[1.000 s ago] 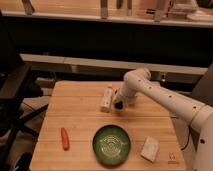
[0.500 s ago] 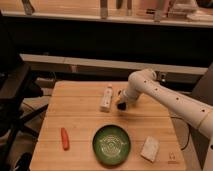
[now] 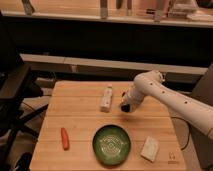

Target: Place the eraser on the white sponge

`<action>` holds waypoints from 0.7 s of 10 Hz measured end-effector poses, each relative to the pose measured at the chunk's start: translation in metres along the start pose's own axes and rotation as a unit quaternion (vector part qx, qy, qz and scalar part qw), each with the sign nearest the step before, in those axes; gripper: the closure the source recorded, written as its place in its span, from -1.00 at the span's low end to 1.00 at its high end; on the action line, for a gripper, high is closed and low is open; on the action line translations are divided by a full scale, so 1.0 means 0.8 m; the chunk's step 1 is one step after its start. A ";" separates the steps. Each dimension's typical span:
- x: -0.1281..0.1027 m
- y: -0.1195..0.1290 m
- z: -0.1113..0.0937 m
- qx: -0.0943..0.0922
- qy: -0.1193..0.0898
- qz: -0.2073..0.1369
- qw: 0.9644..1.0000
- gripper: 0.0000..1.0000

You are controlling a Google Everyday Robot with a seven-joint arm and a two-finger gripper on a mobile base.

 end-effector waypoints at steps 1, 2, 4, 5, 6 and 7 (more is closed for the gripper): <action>-0.004 0.000 -0.001 0.002 -0.001 0.003 1.000 0.94; -0.008 0.007 -0.004 0.003 -0.001 0.008 1.000 0.94; -0.011 0.027 -0.013 0.005 -0.001 0.023 1.000 0.94; -0.012 0.030 -0.015 0.006 -0.001 0.028 1.000 0.94; -0.013 0.039 -0.019 0.007 -0.001 0.035 0.999 0.94; -0.016 0.048 -0.022 0.008 0.001 0.044 0.999 0.94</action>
